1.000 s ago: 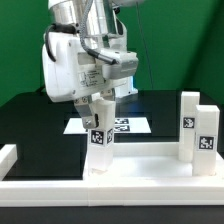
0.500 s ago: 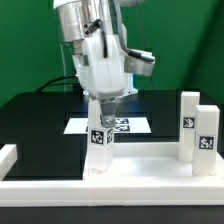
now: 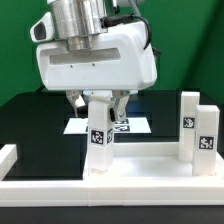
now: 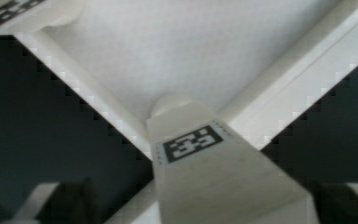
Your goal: Assemble desk
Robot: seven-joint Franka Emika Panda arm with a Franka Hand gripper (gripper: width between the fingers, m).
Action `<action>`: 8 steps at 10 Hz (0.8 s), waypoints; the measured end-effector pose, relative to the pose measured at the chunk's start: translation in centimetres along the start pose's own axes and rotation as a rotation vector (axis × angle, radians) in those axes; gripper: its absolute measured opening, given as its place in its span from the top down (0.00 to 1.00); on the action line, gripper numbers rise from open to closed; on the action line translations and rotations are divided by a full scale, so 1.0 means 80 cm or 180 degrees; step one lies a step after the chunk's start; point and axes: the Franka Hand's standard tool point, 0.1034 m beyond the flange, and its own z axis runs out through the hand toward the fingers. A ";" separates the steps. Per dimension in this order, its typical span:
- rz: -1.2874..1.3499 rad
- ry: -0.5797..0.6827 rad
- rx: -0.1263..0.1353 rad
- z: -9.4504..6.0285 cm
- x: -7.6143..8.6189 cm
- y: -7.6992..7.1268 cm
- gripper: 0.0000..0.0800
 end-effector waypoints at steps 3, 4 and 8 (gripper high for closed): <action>0.0517 -0.0002 -0.0003 0.000 0.000 0.001 0.64; 0.0724 -0.0002 0.0002 0.000 0.001 0.001 0.64; 0.3125 -0.0033 0.0219 0.002 0.006 -0.005 0.64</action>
Offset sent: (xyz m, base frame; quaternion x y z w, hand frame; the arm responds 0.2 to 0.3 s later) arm 0.0000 0.0000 0.0000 0.0000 0.0000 0.1296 0.9916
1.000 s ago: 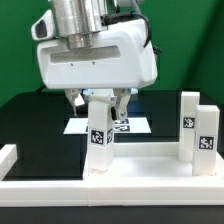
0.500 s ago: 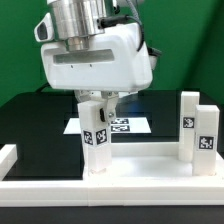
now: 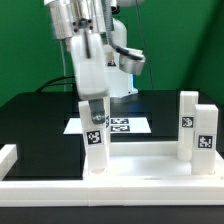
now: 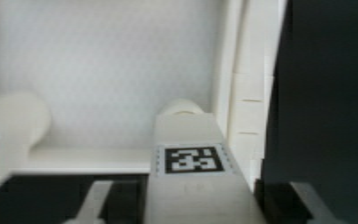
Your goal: Assemble desk
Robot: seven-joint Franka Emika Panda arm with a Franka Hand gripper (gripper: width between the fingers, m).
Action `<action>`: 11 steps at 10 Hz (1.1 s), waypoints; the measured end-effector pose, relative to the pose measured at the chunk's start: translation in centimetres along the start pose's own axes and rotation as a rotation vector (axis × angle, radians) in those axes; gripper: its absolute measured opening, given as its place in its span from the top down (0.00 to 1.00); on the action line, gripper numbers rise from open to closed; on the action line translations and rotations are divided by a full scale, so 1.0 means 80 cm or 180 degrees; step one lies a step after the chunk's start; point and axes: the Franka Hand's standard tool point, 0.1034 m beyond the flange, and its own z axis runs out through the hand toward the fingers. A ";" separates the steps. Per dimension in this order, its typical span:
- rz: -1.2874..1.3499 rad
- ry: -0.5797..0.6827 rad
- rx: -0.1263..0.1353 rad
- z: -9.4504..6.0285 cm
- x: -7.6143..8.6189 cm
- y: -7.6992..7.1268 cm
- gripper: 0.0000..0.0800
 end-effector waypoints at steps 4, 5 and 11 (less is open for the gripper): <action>-0.0152 0.0013 0.0001 0.001 -0.003 0.001 0.64; -0.1013 0.0095 -0.0055 0.000 -0.008 0.000 0.54; -0.2833 0.0082 -0.0167 0.000 -0.009 0.004 0.19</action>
Offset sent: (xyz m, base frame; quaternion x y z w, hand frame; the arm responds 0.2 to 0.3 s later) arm 0.0000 0.0000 0.0000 0.0000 0.0000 -0.0650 0.9979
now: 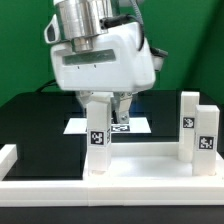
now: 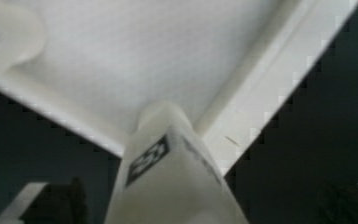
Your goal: Assemble desk
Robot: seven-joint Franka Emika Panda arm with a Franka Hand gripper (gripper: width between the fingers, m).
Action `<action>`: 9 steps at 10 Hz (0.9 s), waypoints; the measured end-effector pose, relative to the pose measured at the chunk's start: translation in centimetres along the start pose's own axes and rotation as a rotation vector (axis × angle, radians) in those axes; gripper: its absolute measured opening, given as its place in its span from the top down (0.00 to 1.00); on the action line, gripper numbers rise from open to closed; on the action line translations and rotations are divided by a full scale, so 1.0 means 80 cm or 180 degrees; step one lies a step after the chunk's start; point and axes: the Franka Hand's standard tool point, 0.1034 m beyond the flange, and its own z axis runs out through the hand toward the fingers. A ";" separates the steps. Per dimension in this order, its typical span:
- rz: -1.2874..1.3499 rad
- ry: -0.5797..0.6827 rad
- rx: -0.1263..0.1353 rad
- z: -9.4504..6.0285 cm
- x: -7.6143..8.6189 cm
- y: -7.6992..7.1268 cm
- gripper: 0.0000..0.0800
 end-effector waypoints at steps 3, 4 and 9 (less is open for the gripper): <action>-0.1292 -0.0028 -0.0197 -0.011 0.008 -0.013 0.19; -0.1269 -0.0026 -0.0196 -0.012 0.009 -0.013 0.35; 0.0445 0.0057 -0.0214 -0.017 0.026 0.004 0.63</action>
Offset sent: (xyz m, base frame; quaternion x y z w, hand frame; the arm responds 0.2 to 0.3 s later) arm 0.0000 0.0000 0.0000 0.0000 0.0000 0.0000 1.0000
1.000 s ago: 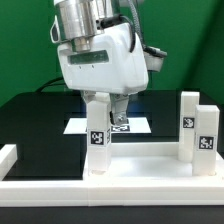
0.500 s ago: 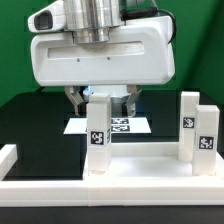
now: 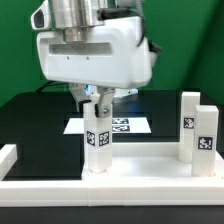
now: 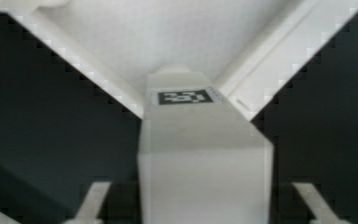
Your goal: Assemble desk
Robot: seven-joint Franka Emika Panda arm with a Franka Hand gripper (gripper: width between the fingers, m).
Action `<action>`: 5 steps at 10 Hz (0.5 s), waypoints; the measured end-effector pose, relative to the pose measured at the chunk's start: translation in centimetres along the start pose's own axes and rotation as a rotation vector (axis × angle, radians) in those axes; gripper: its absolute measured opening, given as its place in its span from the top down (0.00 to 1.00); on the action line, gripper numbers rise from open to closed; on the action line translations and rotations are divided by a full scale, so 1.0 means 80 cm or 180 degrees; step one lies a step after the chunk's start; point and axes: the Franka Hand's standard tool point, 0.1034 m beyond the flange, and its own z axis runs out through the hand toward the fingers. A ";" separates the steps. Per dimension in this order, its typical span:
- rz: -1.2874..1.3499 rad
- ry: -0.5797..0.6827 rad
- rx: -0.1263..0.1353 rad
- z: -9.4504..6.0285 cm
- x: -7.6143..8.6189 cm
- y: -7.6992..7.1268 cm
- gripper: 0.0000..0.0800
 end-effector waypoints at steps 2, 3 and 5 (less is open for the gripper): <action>0.1450 -0.0133 0.0160 0.004 -0.003 0.000 0.63; 0.1818 -0.0178 0.0213 0.004 -0.001 0.004 0.63; 0.1899 -0.0175 0.0202 0.003 -0.002 0.003 0.63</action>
Offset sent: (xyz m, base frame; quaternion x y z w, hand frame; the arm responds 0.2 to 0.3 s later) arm 0.0000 0.0000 0.0000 0.0000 0.0000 0.1938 0.9810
